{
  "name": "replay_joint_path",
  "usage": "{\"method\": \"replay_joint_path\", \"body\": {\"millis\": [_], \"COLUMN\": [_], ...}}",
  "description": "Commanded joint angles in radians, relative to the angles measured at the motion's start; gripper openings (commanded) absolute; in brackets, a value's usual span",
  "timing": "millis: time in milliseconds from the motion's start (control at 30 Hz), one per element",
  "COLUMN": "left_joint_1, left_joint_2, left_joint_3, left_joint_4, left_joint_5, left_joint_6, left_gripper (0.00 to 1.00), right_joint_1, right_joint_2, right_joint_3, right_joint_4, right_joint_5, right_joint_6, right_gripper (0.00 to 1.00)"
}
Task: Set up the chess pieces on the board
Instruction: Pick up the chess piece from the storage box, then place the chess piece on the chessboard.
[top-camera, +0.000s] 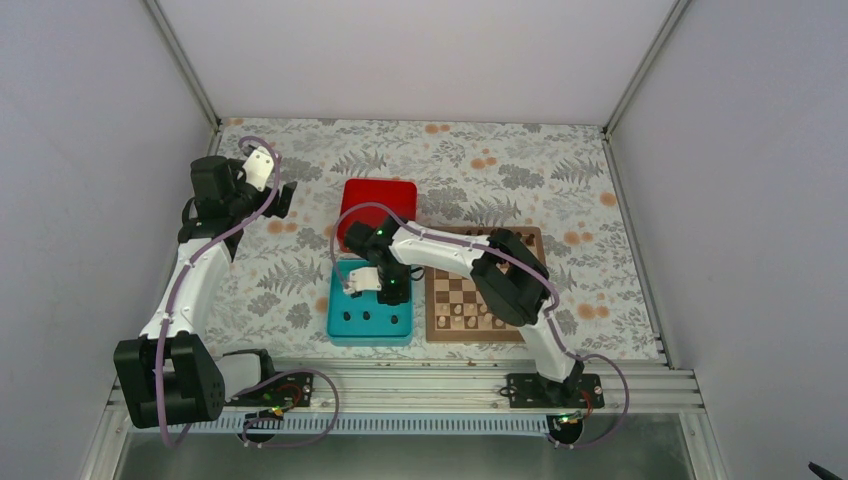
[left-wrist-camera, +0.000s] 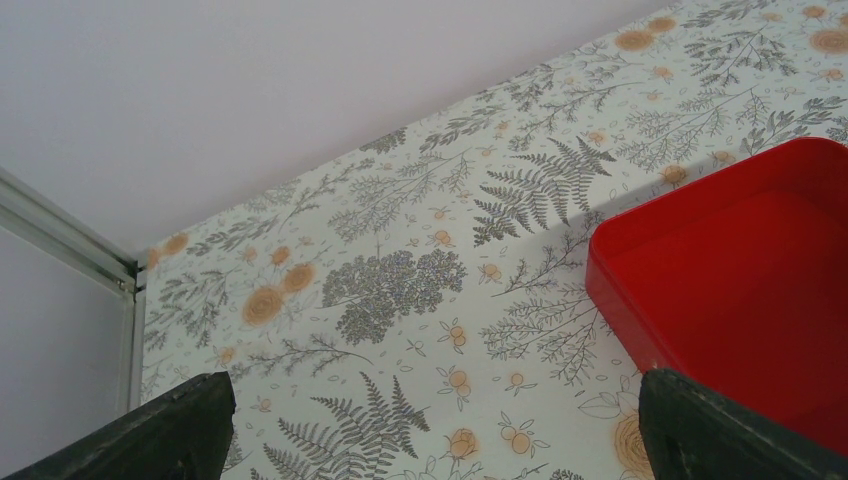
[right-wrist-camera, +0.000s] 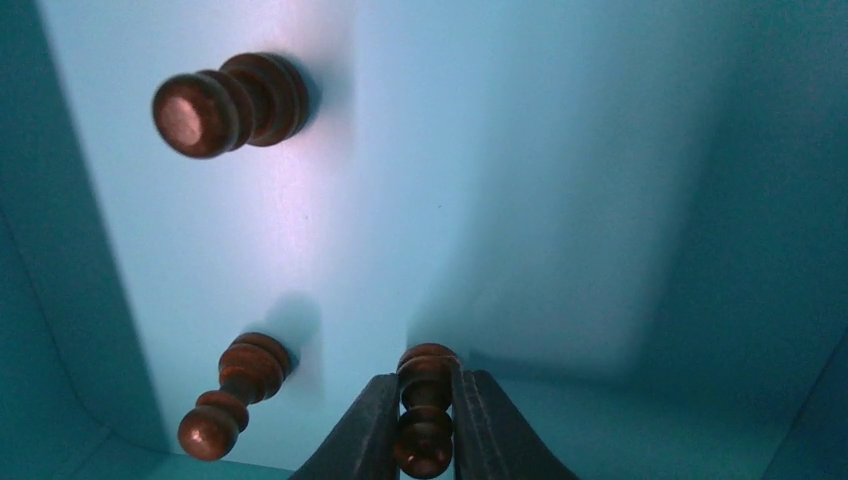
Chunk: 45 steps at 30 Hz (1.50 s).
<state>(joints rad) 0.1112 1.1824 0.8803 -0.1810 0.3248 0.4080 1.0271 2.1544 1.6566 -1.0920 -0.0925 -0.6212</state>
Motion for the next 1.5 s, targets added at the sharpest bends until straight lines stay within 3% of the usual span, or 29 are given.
{"method": "replay_joint_path", "body": {"millis": [0, 367, 733, 1000, 1467], "left_joint_1": [0.005, 0.005, 0.005, 0.005, 0.006], "left_joint_2": [-0.009, -0.010, -0.013, -0.013, -0.010], "left_joint_3": [-0.003, -0.001, 0.000, 0.002, 0.000], "left_joint_4": [0.011, 0.009, 0.009, 0.006, 0.008], "left_joint_5": [0.011, 0.014, 0.014, 0.015, 0.012], "left_joint_6": [0.005, 0.003, 0.002, 0.000, 0.000], "left_gripper": [1.00, 1.00, 1.00, 1.00, 1.00], "right_joint_1": [0.010, -0.060, -0.475, -0.659, -0.715], "right_joint_2": [-0.002, -0.212, -0.461, -0.447, -0.340], "right_joint_3": [0.031, 0.073, -0.183, -0.319, -0.352], "right_joint_4": [0.003, -0.090, -0.078, 0.005, 0.104], "right_joint_5": [-0.011, 0.043, 0.045, 0.023, 0.006], "right_joint_6": [-0.002, 0.022, -0.039, -0.086, -0.098], "right_gripper": [0.11, 0.04, 0.05, 0.06, 0.08]}}
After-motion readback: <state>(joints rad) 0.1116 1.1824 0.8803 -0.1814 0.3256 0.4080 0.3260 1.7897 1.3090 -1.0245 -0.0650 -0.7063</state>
